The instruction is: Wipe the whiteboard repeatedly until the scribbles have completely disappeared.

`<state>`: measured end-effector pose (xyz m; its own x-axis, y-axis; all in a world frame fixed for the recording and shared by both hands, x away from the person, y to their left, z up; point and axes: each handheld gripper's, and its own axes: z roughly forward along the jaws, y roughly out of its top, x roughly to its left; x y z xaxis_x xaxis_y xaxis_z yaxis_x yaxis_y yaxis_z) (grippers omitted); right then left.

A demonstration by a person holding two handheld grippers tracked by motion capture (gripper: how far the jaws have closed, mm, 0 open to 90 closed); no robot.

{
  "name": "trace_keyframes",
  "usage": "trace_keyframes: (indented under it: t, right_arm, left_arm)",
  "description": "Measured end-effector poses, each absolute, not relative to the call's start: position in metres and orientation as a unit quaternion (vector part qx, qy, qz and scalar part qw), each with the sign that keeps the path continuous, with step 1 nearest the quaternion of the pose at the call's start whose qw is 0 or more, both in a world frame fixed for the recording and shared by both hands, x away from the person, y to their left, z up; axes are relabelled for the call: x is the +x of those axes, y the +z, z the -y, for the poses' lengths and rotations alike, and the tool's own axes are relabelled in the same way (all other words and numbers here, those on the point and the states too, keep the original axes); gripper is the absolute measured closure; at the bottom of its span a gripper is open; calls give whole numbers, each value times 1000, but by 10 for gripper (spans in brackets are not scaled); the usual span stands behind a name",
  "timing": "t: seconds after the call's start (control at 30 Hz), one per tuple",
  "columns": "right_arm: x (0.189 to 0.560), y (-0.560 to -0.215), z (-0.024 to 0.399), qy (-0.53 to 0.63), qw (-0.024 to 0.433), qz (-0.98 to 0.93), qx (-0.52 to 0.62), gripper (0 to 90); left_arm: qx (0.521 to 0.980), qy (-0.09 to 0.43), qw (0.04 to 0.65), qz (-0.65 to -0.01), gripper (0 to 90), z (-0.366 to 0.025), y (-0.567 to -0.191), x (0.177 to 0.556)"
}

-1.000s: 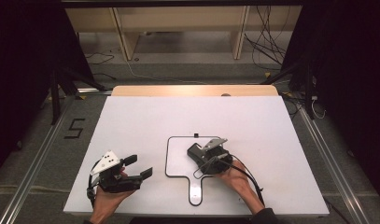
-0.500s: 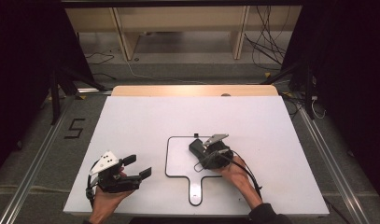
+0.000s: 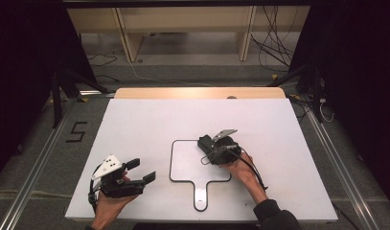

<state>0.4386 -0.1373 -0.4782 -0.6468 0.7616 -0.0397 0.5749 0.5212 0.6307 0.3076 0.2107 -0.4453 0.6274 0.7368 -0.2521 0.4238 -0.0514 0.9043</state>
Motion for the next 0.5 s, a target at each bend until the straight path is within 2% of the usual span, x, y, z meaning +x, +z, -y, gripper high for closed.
trace_keyframes:
  t: [0.37, 0.5]
  right_arm:
    - [399, -478, 114, 298, 138, -886, 327, 409]
    - [401, -478, 116, 297, 138, -887, 324, 409]
  left_arm:
    - [712, 143, 555, -407, 158, -209, -445, 308]
    - [712, 143, 554, -407, 158, -209, -445, 308]
